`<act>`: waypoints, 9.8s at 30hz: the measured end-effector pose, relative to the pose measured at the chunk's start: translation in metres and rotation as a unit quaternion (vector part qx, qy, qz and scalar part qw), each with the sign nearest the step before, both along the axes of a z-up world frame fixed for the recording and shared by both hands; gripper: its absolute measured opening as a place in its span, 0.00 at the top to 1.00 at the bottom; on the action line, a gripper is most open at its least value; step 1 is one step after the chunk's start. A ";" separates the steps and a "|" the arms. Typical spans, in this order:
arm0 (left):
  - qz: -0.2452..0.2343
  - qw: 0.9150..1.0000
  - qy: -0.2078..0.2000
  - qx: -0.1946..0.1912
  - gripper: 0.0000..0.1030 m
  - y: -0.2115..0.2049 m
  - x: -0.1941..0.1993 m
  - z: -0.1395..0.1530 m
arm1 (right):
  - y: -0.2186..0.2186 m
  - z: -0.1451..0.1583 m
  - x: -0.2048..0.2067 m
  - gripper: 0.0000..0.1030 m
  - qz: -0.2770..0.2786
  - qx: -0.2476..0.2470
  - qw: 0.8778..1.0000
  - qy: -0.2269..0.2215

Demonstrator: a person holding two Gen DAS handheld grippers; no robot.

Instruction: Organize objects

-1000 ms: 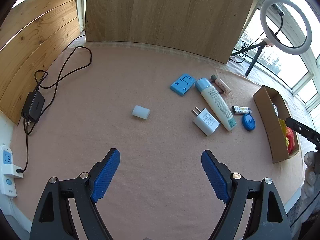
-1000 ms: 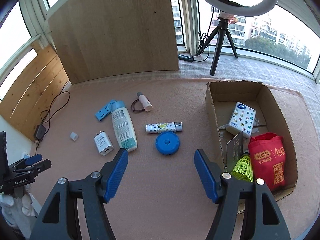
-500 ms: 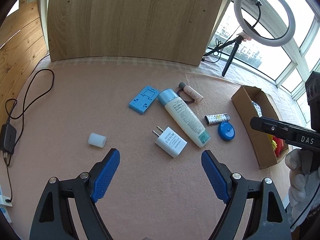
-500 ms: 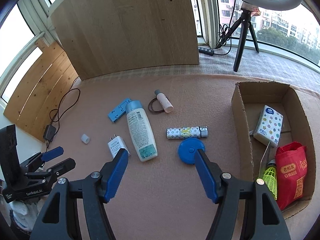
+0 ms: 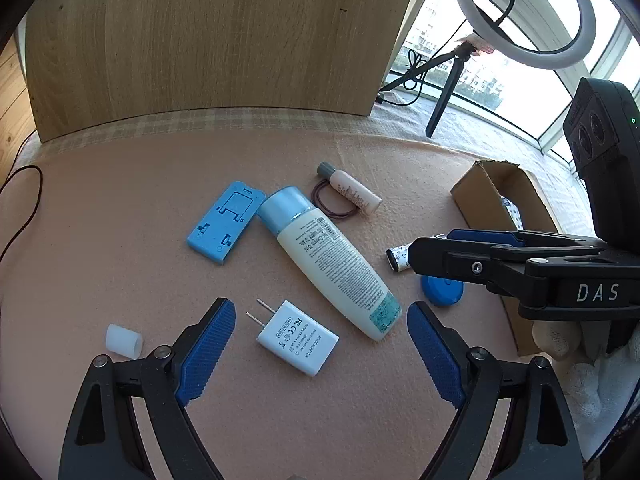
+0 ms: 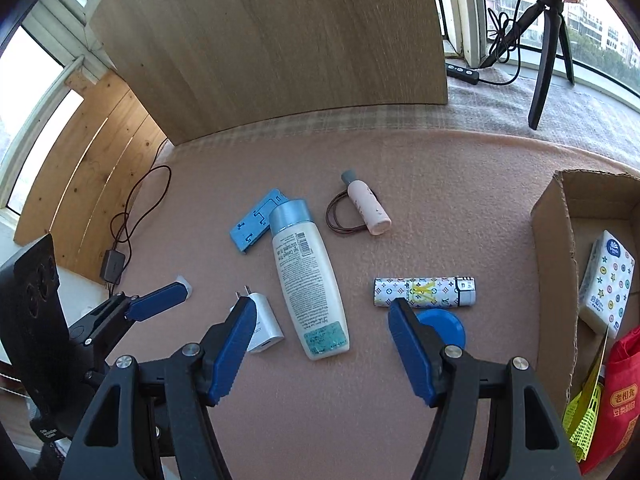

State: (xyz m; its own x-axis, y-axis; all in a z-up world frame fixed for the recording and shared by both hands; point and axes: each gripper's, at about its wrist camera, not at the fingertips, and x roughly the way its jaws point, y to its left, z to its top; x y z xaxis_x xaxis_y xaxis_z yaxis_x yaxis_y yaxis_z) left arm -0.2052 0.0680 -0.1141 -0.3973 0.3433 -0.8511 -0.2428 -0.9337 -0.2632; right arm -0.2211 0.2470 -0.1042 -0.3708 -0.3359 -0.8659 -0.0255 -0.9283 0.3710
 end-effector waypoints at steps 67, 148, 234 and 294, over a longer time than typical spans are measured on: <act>-0.143 0.985 0.021 0.089 0.44 0.225 -0.001 0.047 | 0.155 0.038 0.049 0.66 -0.106 -0.056 0.993 0.010; 0.110 0.992 0.001 -0.063 0.28 -0.135 0.072 -0.011 | 0.010 0.014 0.108 0.45 -0.090 0.099 0.989 0.059; -0.187 0.979 0.071 0.043 0.60 0.195 0.063 0.052 | 0.104 0.034 0.096 0.79 -0.077 -0.073 0.994 0.028; -0.012 0.999 0.037 -0.033 0.48 -0.026 0.015 0.029 | 0.068 0.039 0.086 0.61 -0.100 -0.032 0.993 0.055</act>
State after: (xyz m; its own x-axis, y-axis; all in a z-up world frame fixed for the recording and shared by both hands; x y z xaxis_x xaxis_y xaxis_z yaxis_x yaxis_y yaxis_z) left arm -0.1898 0.0420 -0.0847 -0.4527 0.2977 -0.8405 -0.2824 -0.9420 -0.1815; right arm -0.1348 0.3154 -0.0654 -0.5261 -0.2986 -0.7962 -0.1639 -0.8832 0.4395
